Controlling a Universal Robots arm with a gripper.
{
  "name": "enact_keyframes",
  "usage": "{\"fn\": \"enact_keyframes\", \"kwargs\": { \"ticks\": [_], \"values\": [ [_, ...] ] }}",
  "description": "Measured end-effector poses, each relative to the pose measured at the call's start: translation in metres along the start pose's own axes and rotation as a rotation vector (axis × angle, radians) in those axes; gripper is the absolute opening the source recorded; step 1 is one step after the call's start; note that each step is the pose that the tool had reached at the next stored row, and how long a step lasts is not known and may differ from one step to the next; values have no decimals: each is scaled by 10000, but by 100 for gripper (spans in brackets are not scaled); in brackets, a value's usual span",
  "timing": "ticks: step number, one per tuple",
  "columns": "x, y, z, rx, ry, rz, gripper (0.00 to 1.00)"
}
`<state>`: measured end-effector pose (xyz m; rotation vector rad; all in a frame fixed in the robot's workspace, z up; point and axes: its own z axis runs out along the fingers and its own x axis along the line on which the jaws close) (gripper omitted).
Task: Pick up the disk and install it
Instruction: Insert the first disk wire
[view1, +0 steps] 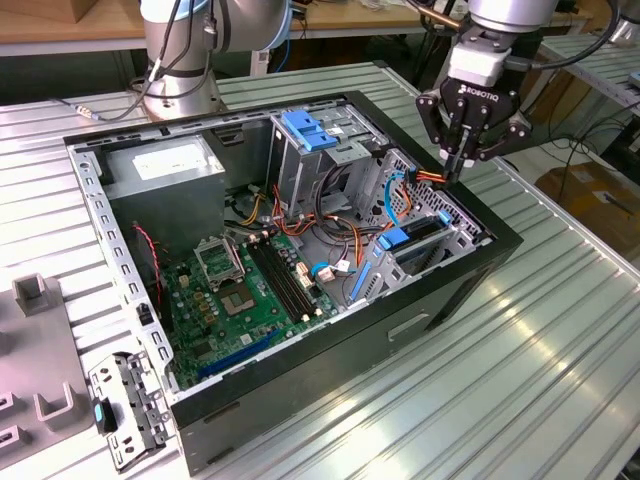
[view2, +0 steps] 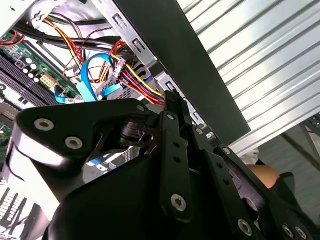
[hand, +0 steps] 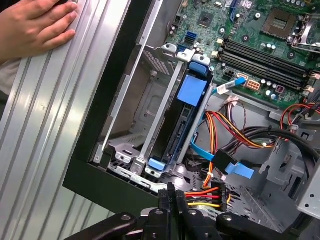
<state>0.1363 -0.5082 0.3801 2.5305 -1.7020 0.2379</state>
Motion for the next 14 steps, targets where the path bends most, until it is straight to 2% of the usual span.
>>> {"fn": "enact_keyframes", "kwargs": {
  "ticks": [5, 14],
  "values": [
    [-1, 0, 0, -105, 11, 593, 16],
    [-2, -1, -1, -242, 25, 1365, 16]
  ]
}}
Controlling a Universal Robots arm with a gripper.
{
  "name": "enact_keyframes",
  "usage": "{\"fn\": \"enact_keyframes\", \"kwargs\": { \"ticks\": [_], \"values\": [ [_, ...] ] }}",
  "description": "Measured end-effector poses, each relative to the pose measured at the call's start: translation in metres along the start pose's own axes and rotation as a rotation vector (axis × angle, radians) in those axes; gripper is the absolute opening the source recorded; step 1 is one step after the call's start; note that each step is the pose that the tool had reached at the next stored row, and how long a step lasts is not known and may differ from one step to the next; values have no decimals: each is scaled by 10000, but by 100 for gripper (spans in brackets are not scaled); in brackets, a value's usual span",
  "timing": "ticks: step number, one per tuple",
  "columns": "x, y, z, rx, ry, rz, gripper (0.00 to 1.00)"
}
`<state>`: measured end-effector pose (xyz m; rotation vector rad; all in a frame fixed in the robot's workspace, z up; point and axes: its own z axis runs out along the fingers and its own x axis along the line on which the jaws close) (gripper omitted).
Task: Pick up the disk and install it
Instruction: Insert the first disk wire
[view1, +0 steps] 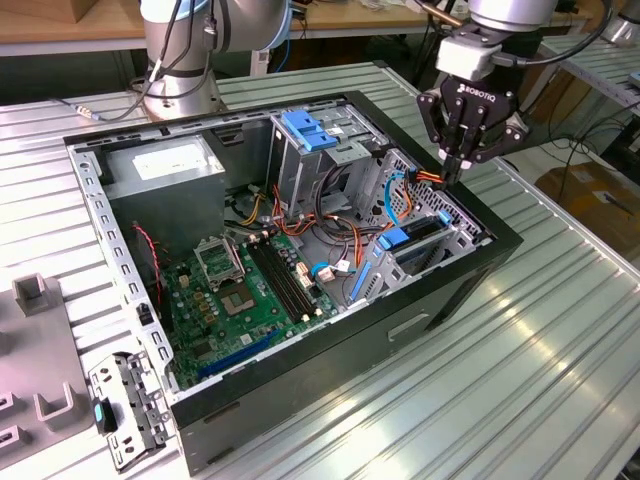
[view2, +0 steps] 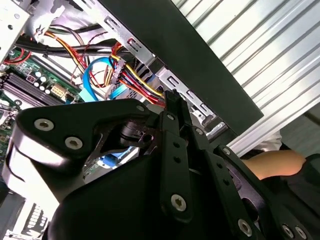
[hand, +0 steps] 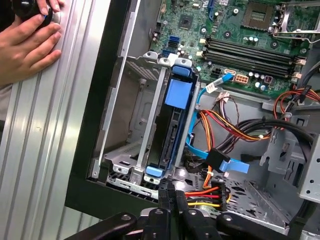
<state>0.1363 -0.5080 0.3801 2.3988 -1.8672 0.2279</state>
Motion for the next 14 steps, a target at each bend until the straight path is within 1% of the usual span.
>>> {"fn": "enact_keyframes", "kwargs": {
  "ticks": [11, 14],
  "values": [
    [-9, -2, 0, -100, 11, 567, 16],
    [-15, -4, 0, -112, 11, 635, 16]
  ]
}}
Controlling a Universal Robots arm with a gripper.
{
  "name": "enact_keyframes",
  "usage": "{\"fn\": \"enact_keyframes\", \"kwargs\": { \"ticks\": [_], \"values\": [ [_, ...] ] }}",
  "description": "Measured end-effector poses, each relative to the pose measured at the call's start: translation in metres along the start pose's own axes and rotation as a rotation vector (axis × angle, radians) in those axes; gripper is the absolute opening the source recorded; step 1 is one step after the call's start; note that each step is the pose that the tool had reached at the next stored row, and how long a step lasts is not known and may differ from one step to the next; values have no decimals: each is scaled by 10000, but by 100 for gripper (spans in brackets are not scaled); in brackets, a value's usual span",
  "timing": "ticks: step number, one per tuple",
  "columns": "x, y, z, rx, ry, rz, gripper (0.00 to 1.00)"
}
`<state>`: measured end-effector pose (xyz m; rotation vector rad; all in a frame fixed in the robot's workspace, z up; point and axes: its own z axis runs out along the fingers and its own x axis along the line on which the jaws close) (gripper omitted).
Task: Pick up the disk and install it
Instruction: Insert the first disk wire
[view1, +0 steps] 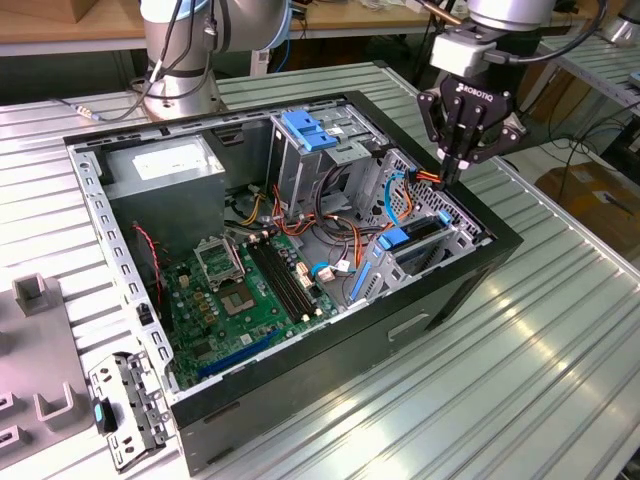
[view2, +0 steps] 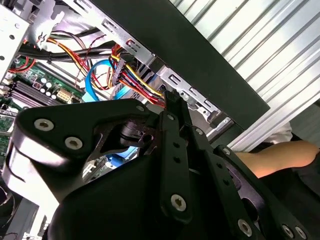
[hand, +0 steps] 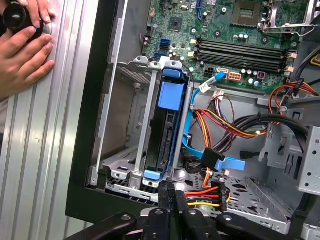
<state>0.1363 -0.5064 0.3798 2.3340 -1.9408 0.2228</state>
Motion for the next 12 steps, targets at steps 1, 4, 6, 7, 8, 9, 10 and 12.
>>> {"fn": "enact_keyframes", "kwargs": {
  "ticks": [1, 4, 6, 7, 8, 9, 10, 12],
  "values": [
    [0, 2, 0, -1, 1, 1, 16],
    [-5, 23, 0, -1, 2, 2, 16],
    [-7, 29, 3, -2, 6, 2, 16],
    [-11, 30, 4, -5, 21, 3, 16],
    [-15, 31, 6, -9, 42, 8, 16],
    [-21, 31, 9, -14, 56, 18, 16],
    [-26, 36, 11, -16, 60, 22, 16],
    [-35, 76, 17, -16, 65, 19, 16]
  ]
}}
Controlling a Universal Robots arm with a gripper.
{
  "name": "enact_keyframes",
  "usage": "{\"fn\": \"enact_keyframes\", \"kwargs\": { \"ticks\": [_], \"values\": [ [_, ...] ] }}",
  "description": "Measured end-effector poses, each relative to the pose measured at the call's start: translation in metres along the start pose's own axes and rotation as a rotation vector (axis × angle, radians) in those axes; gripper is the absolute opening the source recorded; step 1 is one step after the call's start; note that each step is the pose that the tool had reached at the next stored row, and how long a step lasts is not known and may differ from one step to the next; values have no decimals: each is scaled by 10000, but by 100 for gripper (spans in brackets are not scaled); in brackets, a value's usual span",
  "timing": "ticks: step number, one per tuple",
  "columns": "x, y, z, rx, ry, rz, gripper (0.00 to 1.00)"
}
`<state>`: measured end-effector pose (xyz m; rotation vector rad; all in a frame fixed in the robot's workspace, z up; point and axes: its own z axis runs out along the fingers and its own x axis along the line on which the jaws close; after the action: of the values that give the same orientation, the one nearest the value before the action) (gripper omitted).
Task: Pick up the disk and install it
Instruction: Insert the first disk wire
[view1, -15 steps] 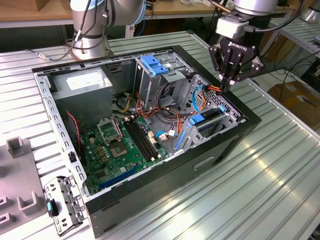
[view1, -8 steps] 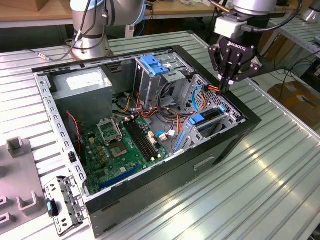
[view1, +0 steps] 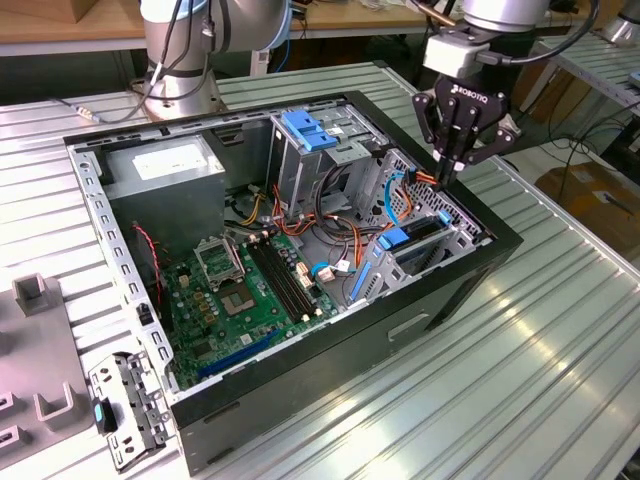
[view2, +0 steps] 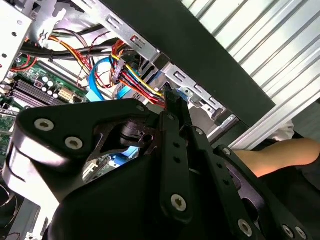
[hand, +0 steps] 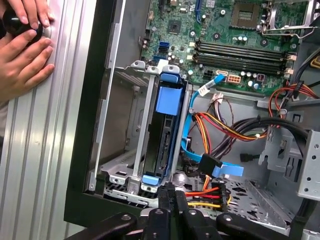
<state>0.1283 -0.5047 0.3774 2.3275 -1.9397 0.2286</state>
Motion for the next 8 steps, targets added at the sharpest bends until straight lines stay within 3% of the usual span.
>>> {"fn": "enact_keyframes", "kwargs": {
  "ticks": [4, 8],
  "values": [
    [-18, 88, 7, 0, 2, -3, 16],
    [-19, 97, 7, 7, -32, -2, 16]
  ]
}}
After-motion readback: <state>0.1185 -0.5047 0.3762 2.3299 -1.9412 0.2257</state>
